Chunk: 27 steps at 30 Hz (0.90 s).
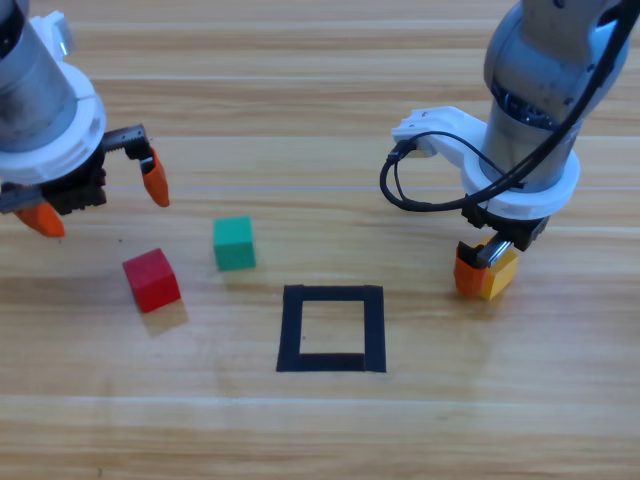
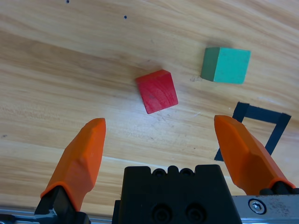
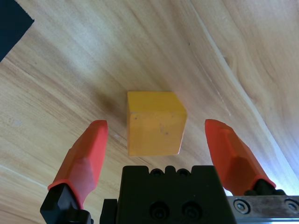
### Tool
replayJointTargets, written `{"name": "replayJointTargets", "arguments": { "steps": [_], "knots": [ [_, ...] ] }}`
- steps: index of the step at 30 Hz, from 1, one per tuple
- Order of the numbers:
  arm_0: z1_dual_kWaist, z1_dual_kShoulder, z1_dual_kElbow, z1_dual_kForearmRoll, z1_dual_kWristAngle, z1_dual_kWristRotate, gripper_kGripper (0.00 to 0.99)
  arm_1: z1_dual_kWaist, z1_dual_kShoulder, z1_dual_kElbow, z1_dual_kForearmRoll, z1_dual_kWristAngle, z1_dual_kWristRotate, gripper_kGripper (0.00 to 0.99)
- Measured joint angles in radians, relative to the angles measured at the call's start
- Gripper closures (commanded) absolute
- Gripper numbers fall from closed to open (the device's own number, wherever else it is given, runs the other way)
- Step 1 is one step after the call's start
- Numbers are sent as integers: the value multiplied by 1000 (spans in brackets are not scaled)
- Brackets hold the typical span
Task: Stack the blocks in the rectangular block: red at the bottom, yellow in the middle, green on top
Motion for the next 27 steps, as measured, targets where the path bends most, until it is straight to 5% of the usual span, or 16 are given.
{"name": "replayJointTargets", "arguments": {
  "steps": [10,12,17,27],
  "knots": [
    [-5,83,2,2,6,-154,0,-3,23,-35,49,39,0,548],
    [-9,101,2,8,10,-168,0,-3,34,-57,67,45,0,752],
    [-26,175,-1,18,11,-202,0,-4,36,-60,82,54,0,976],
    [-44,245,-49,24,5,-242,0,-7,-16,-40,152,98,0,975]
  ]
}}
